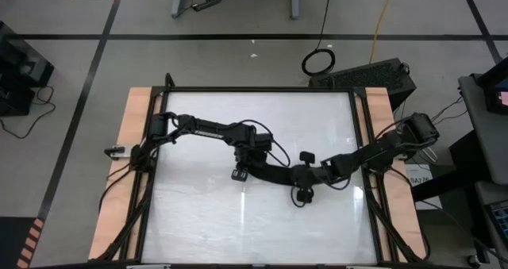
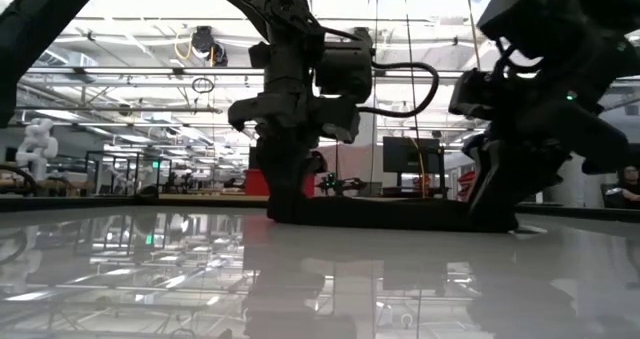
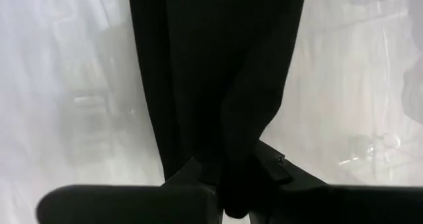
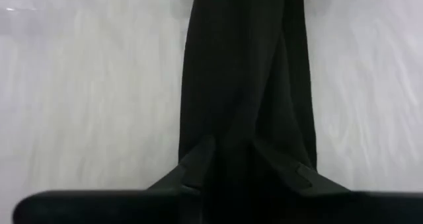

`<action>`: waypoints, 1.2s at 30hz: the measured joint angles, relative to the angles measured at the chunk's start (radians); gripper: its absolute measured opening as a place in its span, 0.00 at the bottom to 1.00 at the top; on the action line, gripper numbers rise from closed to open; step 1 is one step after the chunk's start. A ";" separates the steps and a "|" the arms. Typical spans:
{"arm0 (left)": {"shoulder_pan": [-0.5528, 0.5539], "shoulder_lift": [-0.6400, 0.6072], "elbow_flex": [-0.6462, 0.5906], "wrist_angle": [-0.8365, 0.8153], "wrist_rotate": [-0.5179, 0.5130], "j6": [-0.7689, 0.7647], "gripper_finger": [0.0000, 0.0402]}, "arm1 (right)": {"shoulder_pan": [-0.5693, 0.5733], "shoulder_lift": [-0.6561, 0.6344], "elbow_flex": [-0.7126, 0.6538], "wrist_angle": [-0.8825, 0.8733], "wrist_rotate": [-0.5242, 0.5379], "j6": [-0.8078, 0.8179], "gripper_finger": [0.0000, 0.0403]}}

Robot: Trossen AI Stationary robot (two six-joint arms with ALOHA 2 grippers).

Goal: Roll towel
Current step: Roll the towel, then return to Home Position

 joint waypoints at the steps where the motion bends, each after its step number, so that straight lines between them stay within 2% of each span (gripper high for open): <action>1: 0.000 0.000 0.000 -0.005 0.001 0.000 0.10 | -0.012 0.000 0.000 0.009 -0.016 -0.012 0.21; 5: 0.000 -0.003 -0.001 -0.018 0.039 -0.013 0.17 | -0.038 -0.005 -0.002 0.041 -0.054 -0.039 0.26; 8: -0.001 -0.021 -0.005 -0.031 0.069 -0.030 0.30 | -0.041 -0.028 -0.005 0.054 -0.060 -0.040 0.31; 13: 0.001 -0.090 -0.006 -0.041 0.061 -0.062 0.55 | -0.040 -0.112 -0.006 0.054 -0.083 -0.047 0.38; 17: 0.004 -0.164 -0.005 -0.043 0.061 -0.098 0.67 | -0.040 -0.222 -0.006 0.048 -0.081 -0.049 0.42; 22: 0.003 -0.276 -0.004 -0.054 0.038 -0.156 0.70 | -0.040 -0.394 -0.005 0.019 -0.075 -0.082 0.42; 25: 0.000 -0.354 -0.004 -0.057 -0.017 -0.220 0.70 | -0.040 -0.521 -0.005 -0.031 -0.075 -0.096 0.42; 32: -0.054 -0.597 -0.017 -0.008 -0.264 -0.324 0.70 | -0.040 -0.871 -0.003 -0.196 -0.072 -0.129 0.42; 36: -0.102 -0.775 -0.121 0.084 -0.396 -0.431 0.70 | -0.040 -1.039 -0.003 -0.333 -0.065 -0.125 0.42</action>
